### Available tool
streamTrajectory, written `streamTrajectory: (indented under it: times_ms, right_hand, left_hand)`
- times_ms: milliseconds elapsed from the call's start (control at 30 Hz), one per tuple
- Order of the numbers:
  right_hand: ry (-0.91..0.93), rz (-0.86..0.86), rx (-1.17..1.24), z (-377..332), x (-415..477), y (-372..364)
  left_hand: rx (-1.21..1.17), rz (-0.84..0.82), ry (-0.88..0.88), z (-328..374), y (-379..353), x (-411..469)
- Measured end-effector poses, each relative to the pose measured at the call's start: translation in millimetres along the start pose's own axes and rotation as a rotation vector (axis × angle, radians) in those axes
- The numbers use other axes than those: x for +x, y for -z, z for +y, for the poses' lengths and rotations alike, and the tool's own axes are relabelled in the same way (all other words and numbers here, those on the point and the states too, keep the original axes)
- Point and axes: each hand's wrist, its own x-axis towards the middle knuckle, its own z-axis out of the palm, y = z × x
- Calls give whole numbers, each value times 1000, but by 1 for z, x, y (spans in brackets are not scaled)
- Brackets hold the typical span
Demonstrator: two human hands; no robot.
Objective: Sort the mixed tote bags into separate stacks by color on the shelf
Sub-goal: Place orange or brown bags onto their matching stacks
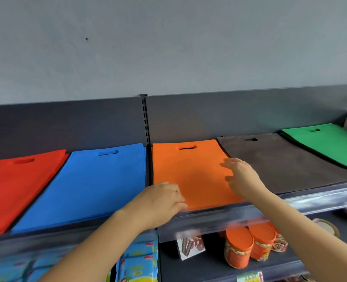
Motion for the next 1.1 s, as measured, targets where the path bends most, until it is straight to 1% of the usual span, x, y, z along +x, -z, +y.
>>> streamTrajectory:
  times_ms: [67, 133, 167, 267, 367, 533, 733, 1000, 1100]
  right_hand:
    - [72, -83, 80, -7, 1, -4]
    - [97, -182, 33, -11, 2, -9]
    - [97, -204, -4, -12, 3, -10]
    - [106, -181, -35, -21, 7, -10]
    - [187, -133, 35, -52, 8, -14]
    - [417, -132, 144, -144, -6, -33]
    - [653, -196, 197, -267, -41, -68]
    - [809, -202, 232, -450, -84, -119]
    - [848, -199, 251, -509, -97, -135]
  left_hand:
    - [-3, -3, 33, 6, 2, -2]
    - [7, -5, 70, 9, 7, -7]
    - [11, 9, 94, 10, 9, -11]
    - [40, 90, 195, 0, 18, -37]
    - [104, 154, 328, -25, 28, -78]
    - [201, 277, 531, -75, 46, -172]
    - [233, 341, 728, -126, 61, -296]
    - [260, 441, 928, -228, 88, -453]
    - [274, 444, 961, -264, 95, -497]
